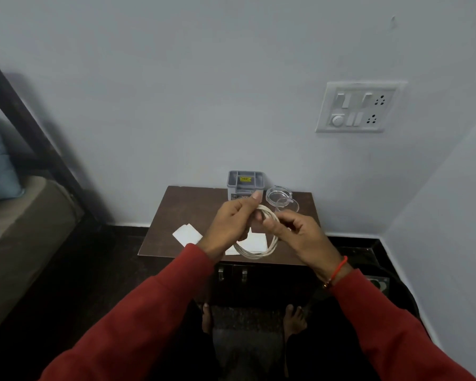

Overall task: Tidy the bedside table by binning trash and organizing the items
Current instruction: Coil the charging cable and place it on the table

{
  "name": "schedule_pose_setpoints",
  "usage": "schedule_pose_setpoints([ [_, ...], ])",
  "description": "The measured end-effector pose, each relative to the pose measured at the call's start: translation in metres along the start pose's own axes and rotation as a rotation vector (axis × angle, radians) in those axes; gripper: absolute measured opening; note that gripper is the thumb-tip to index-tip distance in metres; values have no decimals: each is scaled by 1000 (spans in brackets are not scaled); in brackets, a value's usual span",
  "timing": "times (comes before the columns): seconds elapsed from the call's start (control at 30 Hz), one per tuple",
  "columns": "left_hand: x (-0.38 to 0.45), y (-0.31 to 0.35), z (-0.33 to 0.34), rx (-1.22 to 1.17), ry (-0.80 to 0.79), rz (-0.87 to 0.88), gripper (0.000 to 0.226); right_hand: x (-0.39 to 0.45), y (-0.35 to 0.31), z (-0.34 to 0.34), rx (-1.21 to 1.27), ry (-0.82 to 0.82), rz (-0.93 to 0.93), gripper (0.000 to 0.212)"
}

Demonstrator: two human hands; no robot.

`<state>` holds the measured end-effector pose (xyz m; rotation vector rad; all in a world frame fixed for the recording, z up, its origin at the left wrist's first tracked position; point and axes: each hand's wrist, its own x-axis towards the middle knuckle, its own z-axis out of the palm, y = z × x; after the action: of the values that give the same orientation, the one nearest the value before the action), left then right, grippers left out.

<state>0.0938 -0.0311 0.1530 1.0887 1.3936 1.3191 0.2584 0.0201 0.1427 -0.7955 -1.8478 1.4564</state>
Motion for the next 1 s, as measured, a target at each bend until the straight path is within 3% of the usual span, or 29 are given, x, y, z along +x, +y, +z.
schedule_pose_setpoints([
  [0.13,2,-16,6,86,112,67,43,2,5,0,225,-4,204,29],
  [0.3,5,-28,8,-45,145,8,34,6,15,2,526,110,321,25],
  [0.53,13,-45,-17,163,0,-36,31,17,36,2,440,216,375,14],
  [0.63,21,-56,-32,208,-16,-21,25,22,47,3,486,141,410,18],
  [0.73,29,-68,-45,138,73,-10,22,29,52,5,501,70,378,20],
  [0.83,38,-81,-53,211,146,59,22,43,57,13,371,177,309,32],
  [1.0,57,-106,-77,456,137,163,34,86,71,25,-24,232,178,20],
])
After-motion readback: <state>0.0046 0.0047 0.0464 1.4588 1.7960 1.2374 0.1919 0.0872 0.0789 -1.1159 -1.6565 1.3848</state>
